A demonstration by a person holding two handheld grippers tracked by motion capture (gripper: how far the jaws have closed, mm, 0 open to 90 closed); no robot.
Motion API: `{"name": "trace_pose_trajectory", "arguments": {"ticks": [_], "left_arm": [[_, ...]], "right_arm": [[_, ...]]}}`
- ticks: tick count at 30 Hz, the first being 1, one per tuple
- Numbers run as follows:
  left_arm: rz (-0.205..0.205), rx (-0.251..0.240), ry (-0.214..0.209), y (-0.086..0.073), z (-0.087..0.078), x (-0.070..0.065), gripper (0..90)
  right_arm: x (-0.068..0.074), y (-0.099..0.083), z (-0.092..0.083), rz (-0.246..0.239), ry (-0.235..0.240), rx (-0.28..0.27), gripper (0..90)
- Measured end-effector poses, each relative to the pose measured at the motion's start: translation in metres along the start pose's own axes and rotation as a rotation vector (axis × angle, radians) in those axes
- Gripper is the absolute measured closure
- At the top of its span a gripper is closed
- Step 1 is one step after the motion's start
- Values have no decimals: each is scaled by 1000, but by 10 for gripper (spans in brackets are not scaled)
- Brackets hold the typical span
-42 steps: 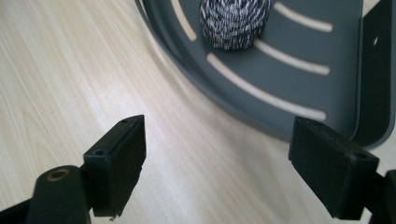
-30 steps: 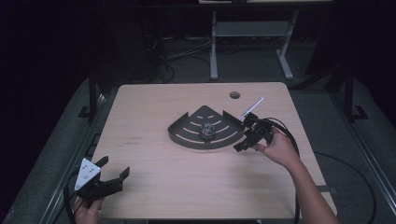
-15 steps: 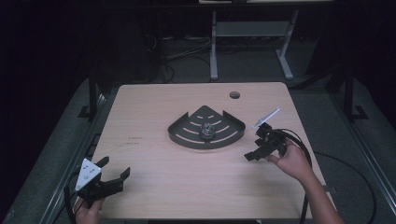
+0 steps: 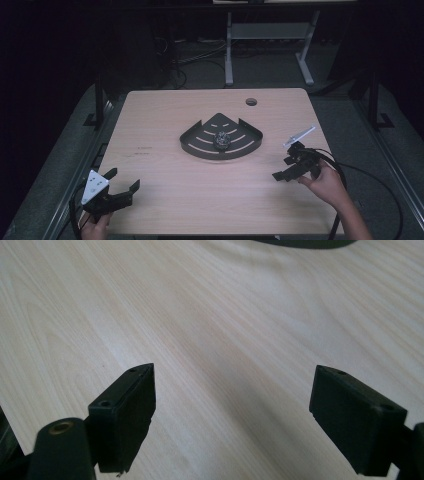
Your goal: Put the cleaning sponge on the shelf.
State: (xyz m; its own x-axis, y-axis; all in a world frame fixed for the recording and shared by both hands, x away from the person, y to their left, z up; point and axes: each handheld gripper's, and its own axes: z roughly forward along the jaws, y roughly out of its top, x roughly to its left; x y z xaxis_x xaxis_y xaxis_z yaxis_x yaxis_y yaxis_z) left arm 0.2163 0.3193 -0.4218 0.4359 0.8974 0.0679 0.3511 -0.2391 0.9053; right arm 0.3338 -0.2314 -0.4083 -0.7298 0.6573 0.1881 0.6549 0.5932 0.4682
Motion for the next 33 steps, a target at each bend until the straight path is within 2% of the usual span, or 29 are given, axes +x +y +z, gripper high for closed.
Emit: {"name": "trace_pose_trajectory", "arguments": {"ticks": [21,33], "left_arm": [[5,1,-8,0,1,-3,133],[0,0,-10,0,1,-3,133]], "right_arm": [[-3,-41,-5,49,-4,-15,178],[-1,-63,-5,61,-24,-27,169]]}}
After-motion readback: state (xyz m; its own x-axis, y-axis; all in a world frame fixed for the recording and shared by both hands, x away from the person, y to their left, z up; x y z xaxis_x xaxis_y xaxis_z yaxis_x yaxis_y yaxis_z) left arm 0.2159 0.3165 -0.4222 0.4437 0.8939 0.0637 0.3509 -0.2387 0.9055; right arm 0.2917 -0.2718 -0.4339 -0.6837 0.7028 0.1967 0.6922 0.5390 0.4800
